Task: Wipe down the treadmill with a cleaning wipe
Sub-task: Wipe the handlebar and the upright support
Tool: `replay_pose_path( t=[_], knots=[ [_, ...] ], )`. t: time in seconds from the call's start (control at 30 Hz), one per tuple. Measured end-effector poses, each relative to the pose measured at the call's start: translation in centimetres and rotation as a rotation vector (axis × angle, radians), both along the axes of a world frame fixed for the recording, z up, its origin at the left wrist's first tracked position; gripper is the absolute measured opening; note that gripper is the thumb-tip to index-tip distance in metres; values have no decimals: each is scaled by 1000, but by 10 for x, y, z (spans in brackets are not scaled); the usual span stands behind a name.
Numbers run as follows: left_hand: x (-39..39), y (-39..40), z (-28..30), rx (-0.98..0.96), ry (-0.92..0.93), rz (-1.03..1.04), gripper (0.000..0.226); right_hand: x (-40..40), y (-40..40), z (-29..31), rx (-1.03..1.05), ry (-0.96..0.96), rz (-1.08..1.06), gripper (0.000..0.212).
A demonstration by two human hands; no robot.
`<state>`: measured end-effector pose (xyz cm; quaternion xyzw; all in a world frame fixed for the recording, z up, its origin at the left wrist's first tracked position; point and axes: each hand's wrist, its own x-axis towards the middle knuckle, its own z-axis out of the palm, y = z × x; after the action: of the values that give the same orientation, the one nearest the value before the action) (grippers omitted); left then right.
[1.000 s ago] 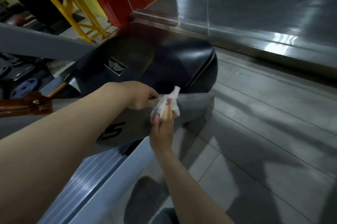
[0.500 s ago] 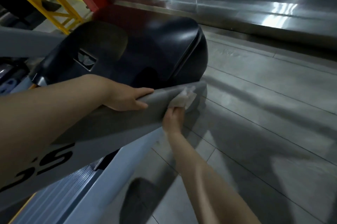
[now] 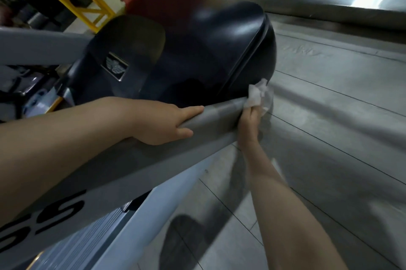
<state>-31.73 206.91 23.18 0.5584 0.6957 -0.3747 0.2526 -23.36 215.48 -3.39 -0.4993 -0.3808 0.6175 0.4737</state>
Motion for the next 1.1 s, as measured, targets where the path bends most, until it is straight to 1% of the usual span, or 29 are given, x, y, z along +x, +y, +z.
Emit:
replay_pose_path(
  t=[0.03, 0.07, 0.1, 0.17, 0.2, 0.23, 0.3, 0.33, 0.37, 0.43, 0.47, 0.5, 0.53, 0.57, 0.6, 0.63, 0.67, 0.73, 0.77, 0.8, 0.87, 0.9, 1.0, 1.07, 1.1],
  knots=[
    [-1, 0, -1, 1, -6, 1, 69, -3, 7, -3, 17, -45, -6, 44],
    [-1, 0, -2, 1, -13, 2, 69, -5, 12, -8, -34, -83, -7, 45],
    [-1, 1, -2, 1, -16, 0, 69, -7, 16, -16, -128, -94, -17, 47],
    [-2, 1, -3, -4, -12, -15, 69, -7, 16, -26, -341, -36, -36, 52],
    [-3, 1, -3, -9, -12, -22, 69, -8, 11, -29, -403, 4, -44, 47],
    [-3, 1, -3, -12, -11, -31, 69, -7, 2, -19, -447, 60, -66, 40],
    [-3, 2, -3, -13, -9, -46, 69, -8, -12, -5, -489, 107, -164, 25],
    [-3, 2, -3, -15, -8, -44, 69, -12, -22, -1, -539, 124, -204, 23],
    [-2, 2, -3, -20, -8, -41, 69, -14, -31, 5, -558, 173, -204, 25],
    [-1, 3, -1, -23, -1, -45, 69, -22, -58, 14, -574, 285, -170, 42],
    [-1, 3, 0, -23, 1, -46, 69, -26, -69, 20, -612, 287, -139, 44],
    [0, 3, 1, -24, -1, -42, 69, -28, -81, 29, -663, 288, -96, 44],
    [0, 3, 2, -27, -5, -35, 68, -33, -92, 32, -711, 269, -55, 49],
    [1, 3, 3, -28, -9, -30, 68, -36, -100, 40, -721, 244, -27, 61],
    [2, 2, 4, -27, -13, -26, 68, -37, -108, 54, -704, 178, -13, 75],
    [4, 1, 5, -23, -15, -23, 67, -37, -111, 59, -673, 129, -15, 82],
    [6, 1, 7, -14, -12, -22, 66, -33, -115, 76, -635, 99, -24, 75],
    [10, -2, 10, 10, -8, -19, 64, -21, -127, 108, -635, 142, -38, 44],
    [11, -3, 12, 23, -6, -21, 63, -17, -137, 123, -636, 164, 17, 35],
    [12, -5, 14, 31, -5, -19, 62, -15, -151, 139, -621, 187, 96, 31],
    [14, -10, 19, 50, -9, -21, 58, -16, -176, 163, -628, 169, 210, 37],
    [16, -12, 21, 72, -15, -24, 56, -19, -185, 172, -654, 188, 220, 37],
    [22, -20, 38, 151, -6, -22, 53, -18, -201, 204, -692, 205, 223, 26],
    [20, -29, 57, 179, 50, -26, 49, -14, -215, 223, -725, 195, 264, 19],
    [18, -35, 69, 191, 79, -27, 47, -15, -223, 228, -724, 192, 273, 19]
  ],
)
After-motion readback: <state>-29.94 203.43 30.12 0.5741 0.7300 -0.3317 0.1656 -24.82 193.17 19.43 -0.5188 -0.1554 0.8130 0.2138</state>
